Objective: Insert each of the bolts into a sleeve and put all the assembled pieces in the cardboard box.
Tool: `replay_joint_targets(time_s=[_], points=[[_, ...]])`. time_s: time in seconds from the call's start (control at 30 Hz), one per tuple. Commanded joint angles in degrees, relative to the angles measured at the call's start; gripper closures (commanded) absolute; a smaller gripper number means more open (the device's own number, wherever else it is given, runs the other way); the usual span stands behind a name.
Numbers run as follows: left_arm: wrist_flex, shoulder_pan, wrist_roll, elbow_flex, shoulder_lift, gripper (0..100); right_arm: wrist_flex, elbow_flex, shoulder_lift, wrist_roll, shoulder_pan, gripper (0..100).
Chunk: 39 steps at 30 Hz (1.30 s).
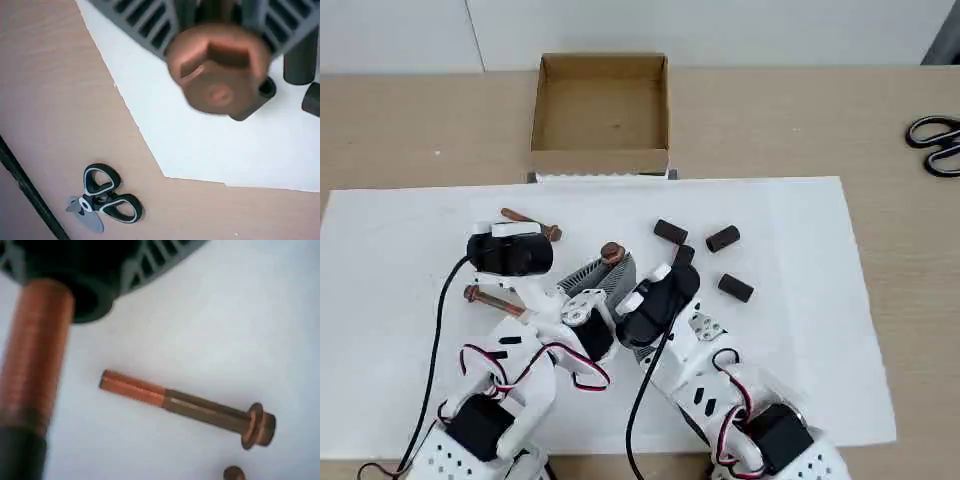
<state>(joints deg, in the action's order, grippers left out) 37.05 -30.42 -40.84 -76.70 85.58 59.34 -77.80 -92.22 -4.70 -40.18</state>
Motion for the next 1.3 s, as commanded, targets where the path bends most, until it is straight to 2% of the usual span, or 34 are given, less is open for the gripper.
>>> replay_joint_targets(time_s=[0.0,0.73,1.0,1.27], points=[[-1.93,0.00,0.09,0.48,1.23,99,-1.45,3.60,-0.75,-0.53,-0.13,99.6],[-1.93,1.76,0.09,0.31,1.05,99,-1.54,5.80,-0.75,-0.44,-0.13,99.6],[-0.88,-3.25,0.00,0.40,1.14,99,-1.54,5.80,-0.75,-0.44,0.13,99.6],[1.93,-3.16,0.09,0.40,1.23,99,-1.54,6.07,-0.75,-0.62,3.47,99.6]])
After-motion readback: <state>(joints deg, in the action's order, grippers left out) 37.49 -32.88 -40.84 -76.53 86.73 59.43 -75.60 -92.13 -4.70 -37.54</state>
